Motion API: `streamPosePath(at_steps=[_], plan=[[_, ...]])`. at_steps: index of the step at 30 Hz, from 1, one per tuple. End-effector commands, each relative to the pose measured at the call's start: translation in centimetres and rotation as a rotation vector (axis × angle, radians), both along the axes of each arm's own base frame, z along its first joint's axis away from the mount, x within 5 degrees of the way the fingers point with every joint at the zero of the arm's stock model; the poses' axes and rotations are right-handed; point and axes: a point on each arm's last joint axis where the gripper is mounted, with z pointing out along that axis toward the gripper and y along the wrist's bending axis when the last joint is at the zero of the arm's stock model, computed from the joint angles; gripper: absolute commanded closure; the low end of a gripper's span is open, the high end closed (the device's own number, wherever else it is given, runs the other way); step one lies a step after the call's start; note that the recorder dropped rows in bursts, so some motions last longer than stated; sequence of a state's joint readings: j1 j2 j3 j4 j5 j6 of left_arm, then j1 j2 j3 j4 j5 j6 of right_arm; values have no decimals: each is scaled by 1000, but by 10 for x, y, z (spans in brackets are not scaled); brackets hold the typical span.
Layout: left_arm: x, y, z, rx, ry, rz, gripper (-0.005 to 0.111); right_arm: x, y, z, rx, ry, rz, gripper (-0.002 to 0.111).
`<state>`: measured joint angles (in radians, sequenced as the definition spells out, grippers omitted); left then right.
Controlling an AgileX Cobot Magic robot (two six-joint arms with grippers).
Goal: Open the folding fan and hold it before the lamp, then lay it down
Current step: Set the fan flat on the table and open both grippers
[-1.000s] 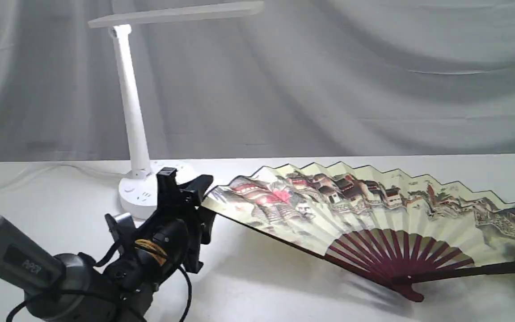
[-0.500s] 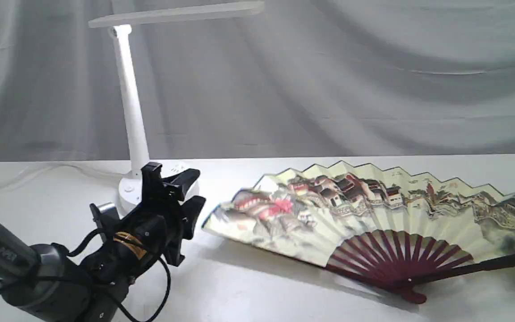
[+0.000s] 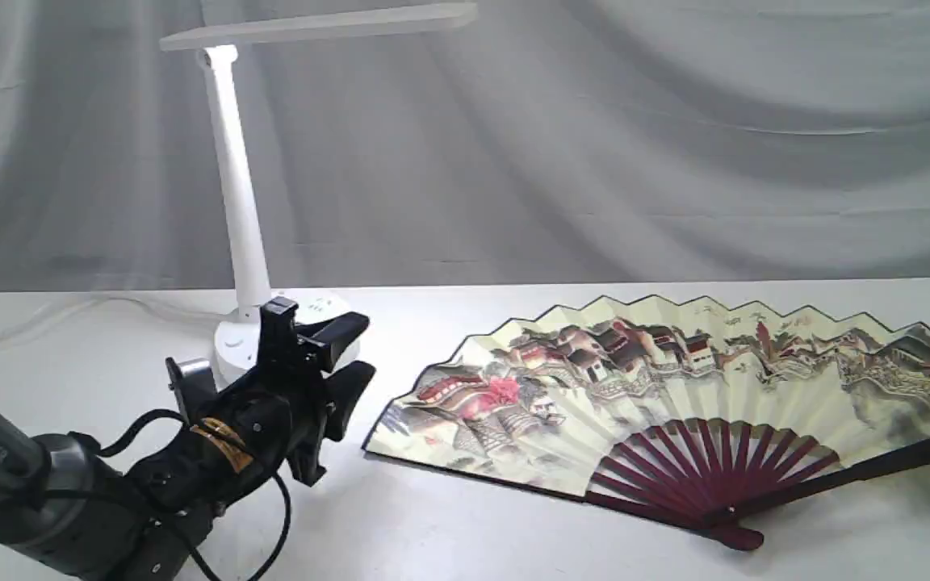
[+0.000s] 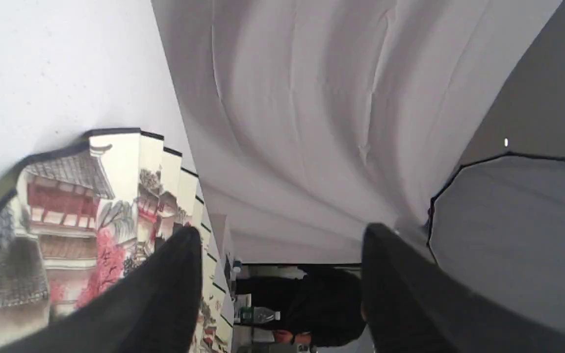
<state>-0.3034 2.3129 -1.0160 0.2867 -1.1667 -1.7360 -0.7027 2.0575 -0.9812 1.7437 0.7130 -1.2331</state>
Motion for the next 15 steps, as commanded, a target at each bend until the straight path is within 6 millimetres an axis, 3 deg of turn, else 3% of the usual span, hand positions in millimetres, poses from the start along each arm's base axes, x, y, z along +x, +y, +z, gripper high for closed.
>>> streamPosePath(at_steps=[1, 7, 15], plan=[[0, -2, 13, 22, -37, -43, 57, 4, -10, 7, -80, -17, 4, 49], [-1, -5, 24, 47, -48, -78, 57, 4, -8, 8, -73, -25, 21, 49], [-3, -3, 34, 240, 109, -93, 58, 1, 4, 12, 32, 2, 105, 53]])
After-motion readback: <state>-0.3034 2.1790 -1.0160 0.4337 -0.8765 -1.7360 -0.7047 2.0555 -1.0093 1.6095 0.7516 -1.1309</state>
